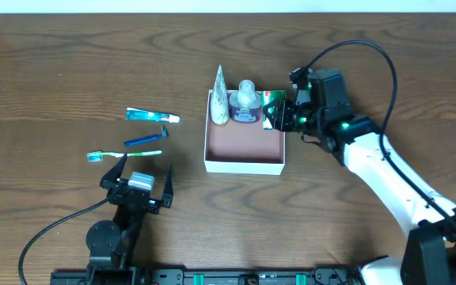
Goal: Pack container
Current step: 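Lift the Dettol bar and carry it over the box's right side, then release the Dettol bar into the box and withdraw the right gripper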
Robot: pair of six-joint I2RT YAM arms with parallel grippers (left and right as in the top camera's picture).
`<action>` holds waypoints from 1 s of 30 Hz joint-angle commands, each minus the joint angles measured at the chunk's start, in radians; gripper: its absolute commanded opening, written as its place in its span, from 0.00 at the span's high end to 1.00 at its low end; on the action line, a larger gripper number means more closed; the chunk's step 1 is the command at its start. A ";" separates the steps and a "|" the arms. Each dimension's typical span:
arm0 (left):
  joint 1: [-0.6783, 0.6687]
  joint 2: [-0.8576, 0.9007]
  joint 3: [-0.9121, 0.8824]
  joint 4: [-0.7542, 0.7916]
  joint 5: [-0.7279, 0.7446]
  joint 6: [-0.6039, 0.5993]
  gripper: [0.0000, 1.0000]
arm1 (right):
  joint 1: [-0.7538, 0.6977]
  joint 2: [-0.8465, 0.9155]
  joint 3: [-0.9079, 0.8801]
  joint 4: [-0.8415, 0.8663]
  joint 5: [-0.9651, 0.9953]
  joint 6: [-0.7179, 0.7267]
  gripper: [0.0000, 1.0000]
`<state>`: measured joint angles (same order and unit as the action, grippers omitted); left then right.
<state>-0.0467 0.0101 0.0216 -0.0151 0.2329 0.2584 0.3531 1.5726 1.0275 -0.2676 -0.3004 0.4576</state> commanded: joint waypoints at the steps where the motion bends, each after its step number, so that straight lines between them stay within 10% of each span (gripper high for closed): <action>1: 0.005 -0.005 -0.018 -0.034 0.014 -0.009 0.02 | 0.030 0.039 0.019 0.017 0.067 0.071 0.50; 30: 0.004 -0.005 -0.018 -0.034 0.014 -0.009 0.02 | 0.047 0.108 0.019 0.081 0.071 0.114 0.25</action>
<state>-0.0467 0.0101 0.0216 -0.0151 0.2329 0.2584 0.3943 1.6749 1.0294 -0.1856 -0.2295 0.5701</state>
